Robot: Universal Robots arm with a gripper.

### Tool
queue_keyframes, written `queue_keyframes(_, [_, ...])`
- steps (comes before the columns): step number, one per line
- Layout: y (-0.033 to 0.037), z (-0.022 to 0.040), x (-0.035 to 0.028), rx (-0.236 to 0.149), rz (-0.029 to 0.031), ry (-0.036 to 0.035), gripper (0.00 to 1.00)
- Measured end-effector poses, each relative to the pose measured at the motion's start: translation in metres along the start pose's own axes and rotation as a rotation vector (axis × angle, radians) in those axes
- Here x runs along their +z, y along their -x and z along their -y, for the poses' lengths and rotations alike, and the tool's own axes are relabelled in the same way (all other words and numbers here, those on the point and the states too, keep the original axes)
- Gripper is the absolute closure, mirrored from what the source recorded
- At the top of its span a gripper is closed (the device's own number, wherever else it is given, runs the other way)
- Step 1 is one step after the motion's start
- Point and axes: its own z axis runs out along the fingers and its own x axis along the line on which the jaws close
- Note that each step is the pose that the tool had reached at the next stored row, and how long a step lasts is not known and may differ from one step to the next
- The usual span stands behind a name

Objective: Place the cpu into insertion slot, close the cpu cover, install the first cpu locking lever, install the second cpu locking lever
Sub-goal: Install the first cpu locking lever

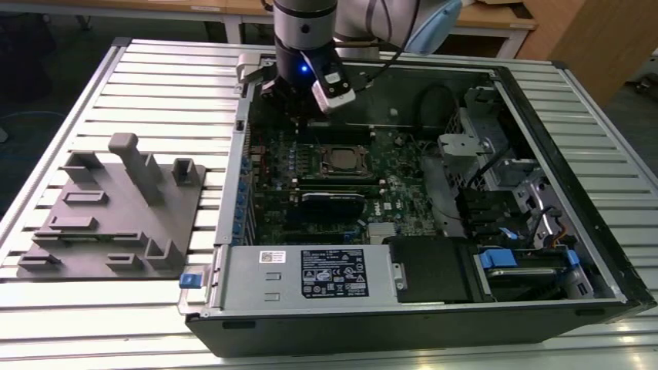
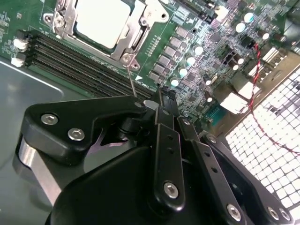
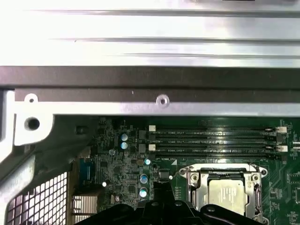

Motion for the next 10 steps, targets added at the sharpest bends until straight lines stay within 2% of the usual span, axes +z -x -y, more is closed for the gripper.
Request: queue_keyframes(10, [-0.0036,-0.0050,-0.0014,0.001,0.0151,-0.0017,0.90])
